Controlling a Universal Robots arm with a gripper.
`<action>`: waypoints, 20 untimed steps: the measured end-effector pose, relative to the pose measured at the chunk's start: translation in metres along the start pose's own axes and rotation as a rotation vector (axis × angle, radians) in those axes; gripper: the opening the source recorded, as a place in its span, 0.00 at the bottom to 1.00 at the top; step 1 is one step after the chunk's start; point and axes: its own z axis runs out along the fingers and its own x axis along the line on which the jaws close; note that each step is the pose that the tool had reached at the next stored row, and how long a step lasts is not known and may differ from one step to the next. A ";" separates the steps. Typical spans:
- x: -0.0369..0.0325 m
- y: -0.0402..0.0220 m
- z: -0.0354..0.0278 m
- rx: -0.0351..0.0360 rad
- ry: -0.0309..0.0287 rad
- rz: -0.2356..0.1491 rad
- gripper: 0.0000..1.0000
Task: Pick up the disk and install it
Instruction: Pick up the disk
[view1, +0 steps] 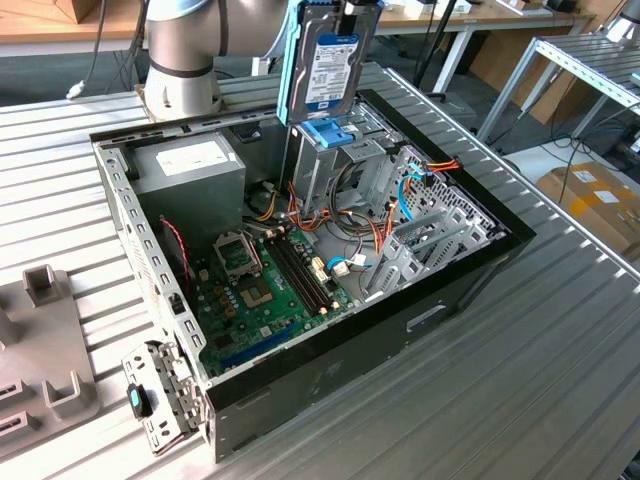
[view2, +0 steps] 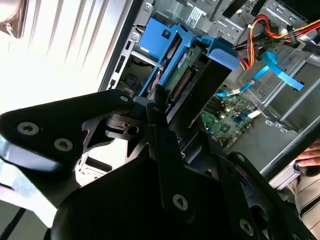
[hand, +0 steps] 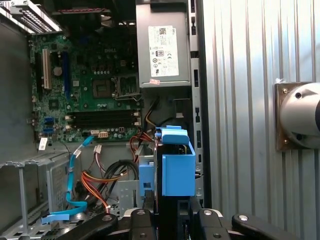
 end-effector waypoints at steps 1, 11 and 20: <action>-0.0002 -0.0034 0.0000 0.0000 0.0000 0.000 0.35; -0.0023 -0.0439 0.0002 0.0000 0.0000 0.000 0.35; -0.0025 -0.0492 -0.0002 0.0000 0.0004 0.000 0.35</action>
